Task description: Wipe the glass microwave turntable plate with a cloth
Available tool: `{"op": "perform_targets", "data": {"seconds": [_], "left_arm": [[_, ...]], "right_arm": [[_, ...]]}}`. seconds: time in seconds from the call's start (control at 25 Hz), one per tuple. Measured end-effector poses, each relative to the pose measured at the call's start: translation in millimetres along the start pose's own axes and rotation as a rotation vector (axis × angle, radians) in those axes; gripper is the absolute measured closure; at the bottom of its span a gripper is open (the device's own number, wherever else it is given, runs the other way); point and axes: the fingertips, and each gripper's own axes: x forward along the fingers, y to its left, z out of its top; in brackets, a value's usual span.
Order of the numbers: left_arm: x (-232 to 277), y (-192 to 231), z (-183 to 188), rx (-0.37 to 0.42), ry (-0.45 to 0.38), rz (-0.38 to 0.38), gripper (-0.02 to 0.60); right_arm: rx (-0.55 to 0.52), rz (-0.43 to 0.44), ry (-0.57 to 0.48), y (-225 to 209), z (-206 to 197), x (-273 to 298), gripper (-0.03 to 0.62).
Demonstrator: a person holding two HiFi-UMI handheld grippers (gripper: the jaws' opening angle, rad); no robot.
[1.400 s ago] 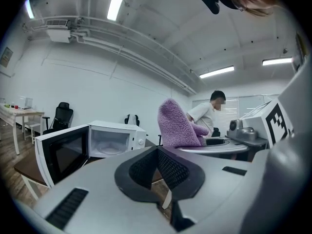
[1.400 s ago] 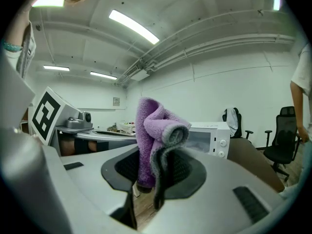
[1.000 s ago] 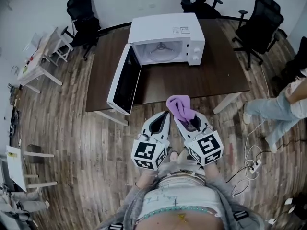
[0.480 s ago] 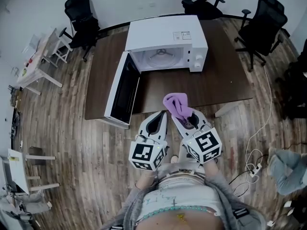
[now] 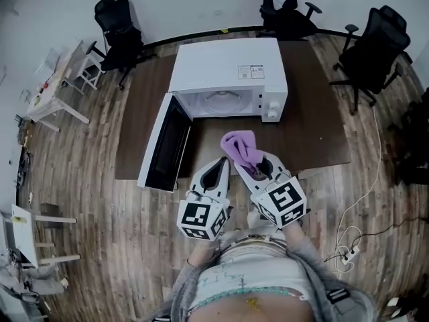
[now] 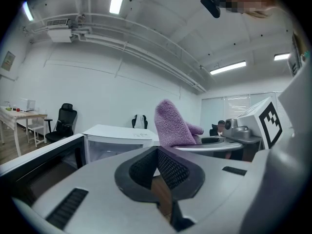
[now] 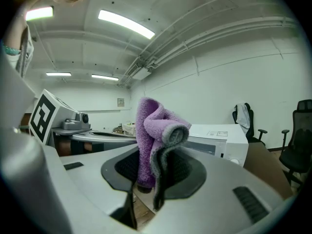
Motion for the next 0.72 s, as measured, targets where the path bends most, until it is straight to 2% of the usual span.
{"op": "perform_targets", "data": {"seconds": [0.24,0.72], "left_arm": [[31,-3,7,0.0,-0.019,0.037,0.571],[58,0,-3,-0.012,0.016,0.092,0.571]], "right_arm": [[-0.019,0.041,0.006,-30,2,6,0.477],[-0.012,0.089,0.023,-57,-7,12,0.477]]}}
